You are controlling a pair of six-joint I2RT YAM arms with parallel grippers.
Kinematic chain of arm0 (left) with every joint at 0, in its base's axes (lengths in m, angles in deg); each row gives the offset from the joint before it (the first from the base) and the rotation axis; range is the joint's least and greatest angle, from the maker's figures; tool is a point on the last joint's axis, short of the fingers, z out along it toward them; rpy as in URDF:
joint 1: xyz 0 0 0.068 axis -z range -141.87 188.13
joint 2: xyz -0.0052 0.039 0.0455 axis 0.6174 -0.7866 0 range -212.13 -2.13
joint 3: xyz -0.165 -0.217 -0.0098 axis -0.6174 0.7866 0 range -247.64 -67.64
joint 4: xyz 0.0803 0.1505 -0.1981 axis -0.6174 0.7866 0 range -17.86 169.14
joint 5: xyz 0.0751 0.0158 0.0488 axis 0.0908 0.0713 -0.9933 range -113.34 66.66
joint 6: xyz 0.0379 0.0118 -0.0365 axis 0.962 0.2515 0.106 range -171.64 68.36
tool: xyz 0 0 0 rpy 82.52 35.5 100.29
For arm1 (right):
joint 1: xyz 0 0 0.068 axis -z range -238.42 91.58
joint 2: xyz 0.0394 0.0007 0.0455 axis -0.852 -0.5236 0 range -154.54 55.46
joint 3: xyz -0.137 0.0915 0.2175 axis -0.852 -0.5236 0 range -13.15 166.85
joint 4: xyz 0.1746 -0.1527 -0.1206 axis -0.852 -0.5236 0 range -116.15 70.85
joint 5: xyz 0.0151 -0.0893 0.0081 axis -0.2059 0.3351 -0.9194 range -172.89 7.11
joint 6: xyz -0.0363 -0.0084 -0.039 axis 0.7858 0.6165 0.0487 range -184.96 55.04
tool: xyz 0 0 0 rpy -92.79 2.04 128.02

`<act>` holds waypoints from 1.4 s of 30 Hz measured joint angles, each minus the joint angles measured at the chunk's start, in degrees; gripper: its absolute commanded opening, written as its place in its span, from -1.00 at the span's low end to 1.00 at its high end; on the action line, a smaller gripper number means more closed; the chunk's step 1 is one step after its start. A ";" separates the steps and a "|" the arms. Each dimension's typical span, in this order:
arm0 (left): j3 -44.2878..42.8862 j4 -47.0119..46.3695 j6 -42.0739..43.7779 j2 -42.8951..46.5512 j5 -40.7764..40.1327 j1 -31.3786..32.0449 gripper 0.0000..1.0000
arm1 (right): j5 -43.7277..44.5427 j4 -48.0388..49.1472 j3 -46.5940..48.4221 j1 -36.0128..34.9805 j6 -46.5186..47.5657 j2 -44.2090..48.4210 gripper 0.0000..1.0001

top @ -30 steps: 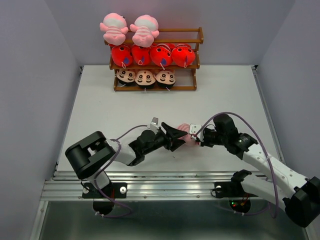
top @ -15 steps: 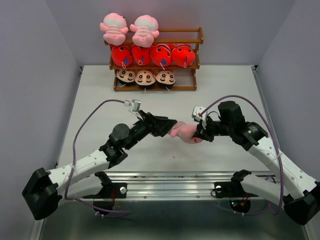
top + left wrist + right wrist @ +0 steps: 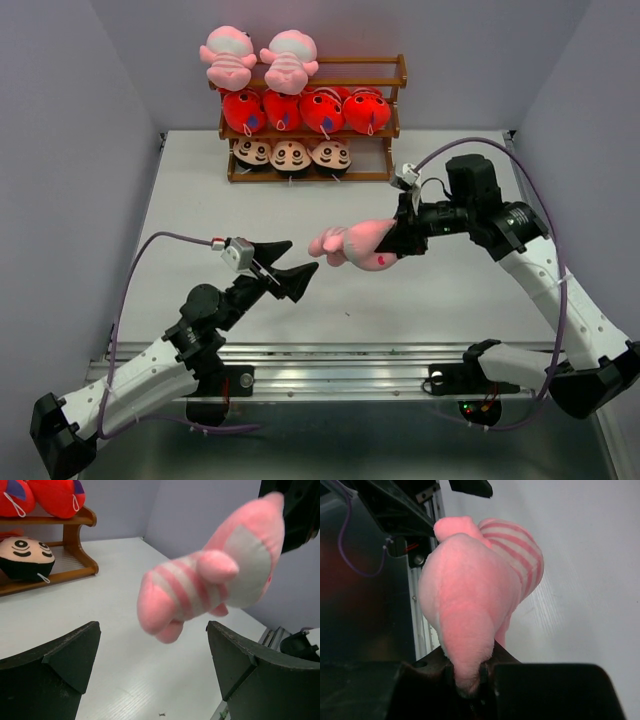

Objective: Place and organize the stuffed toys onto the shelf
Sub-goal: Pass the stuffed toy from the right arm to the left

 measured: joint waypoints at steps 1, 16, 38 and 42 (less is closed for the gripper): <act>1.01 0.04 0.81 0.50 0.28 0.00 0.98 | -1.62 -0.59 1.40 0.59 -0.94 -0.63 -0.99; 6.75 -18.75 1.14 -11.43 9.11 0.00 0.96 | -19.06 -0.35 4.87 6.91 -10.40 -5.70 -0.99; 6.27 -32.57 -7.87 -12.98 11.69 0.00 0.86 | -20.46 3.72 0.48 7.67 -13.79 -1.62 -0.89; 7.28 -34.67 -9.29 -14.93 11.39 0.00 0.85 | -22.91 5.60 0.31 7.67 -15.13 -1.64 -0.89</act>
